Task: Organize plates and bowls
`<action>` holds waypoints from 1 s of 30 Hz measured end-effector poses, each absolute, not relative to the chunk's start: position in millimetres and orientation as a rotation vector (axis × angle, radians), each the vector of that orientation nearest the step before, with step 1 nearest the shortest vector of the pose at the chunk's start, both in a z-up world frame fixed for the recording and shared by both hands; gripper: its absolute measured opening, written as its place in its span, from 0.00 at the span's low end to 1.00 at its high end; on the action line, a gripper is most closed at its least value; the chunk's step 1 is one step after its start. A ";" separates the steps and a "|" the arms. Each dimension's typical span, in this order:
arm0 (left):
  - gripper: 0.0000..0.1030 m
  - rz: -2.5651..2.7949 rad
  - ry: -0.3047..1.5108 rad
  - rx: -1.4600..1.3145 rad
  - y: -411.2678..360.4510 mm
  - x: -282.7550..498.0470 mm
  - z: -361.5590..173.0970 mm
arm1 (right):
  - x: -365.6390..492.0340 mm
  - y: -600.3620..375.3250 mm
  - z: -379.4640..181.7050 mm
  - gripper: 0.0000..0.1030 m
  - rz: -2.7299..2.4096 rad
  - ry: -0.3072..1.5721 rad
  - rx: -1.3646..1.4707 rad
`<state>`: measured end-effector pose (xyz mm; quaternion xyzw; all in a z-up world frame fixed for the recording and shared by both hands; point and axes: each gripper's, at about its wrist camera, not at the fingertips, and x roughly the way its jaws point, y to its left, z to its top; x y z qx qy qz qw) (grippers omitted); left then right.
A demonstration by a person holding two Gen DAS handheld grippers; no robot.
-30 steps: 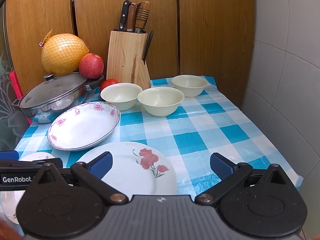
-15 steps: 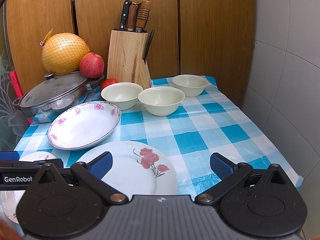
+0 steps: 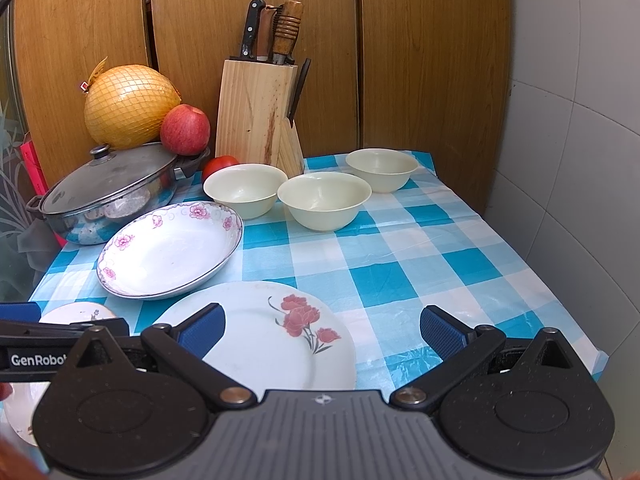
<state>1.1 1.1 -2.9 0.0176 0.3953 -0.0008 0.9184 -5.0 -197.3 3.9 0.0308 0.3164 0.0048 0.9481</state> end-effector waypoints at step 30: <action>1.00 -0.021 0.807 0.036 0.3 2.0 -1.8 | -5.2 -205.5 0.3 0.99 -0.007 0.658 0.084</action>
